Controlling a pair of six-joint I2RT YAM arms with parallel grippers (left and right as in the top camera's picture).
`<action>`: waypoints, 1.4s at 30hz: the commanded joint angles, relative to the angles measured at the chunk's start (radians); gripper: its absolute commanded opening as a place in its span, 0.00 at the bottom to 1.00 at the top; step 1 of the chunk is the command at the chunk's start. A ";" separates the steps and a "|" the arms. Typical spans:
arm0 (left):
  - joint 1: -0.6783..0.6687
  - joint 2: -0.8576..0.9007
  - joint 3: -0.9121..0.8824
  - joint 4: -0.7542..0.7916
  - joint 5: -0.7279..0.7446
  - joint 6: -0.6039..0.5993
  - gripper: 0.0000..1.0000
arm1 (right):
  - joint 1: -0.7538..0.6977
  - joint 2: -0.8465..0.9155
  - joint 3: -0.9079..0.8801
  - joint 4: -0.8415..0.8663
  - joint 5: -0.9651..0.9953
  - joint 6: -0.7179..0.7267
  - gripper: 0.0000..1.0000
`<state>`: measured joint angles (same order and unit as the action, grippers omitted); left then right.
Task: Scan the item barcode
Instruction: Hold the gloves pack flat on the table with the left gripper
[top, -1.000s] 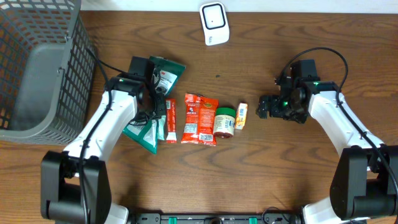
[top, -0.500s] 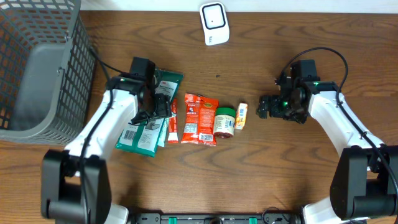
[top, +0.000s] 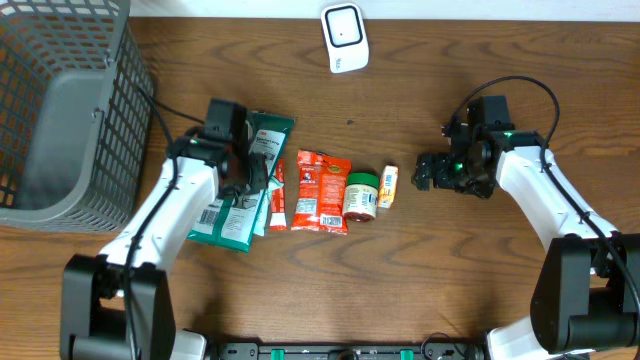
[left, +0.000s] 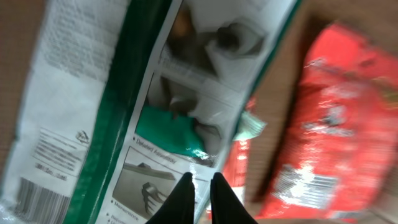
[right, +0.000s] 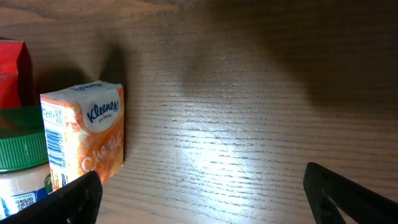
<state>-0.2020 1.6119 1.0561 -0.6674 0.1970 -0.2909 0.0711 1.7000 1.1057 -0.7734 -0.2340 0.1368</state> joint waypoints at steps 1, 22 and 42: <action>-0.007 0.043 -0.089 0.059 0.002 0.005 0.12 | -0.006 -0.008 0.011 -0.001 0.001 -0.003 0.99; -0.013 -0.117 -0.066 0.137 0.005 0.005 0.15 | -0.006 -0.008 0.011 -0.001 0.001 -0.004 0.99; -0.023 -0.048 -0.079 0.262 0.033 0.008 0.22 | -0.006 -0.008 0.011 -0.001 0.001 -0.004 0.99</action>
<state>-0.2283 1.6558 0.9211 -0.4080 0.2161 -0.2909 0.0711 1.7000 1.1057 -0.7734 -0.2340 0.1368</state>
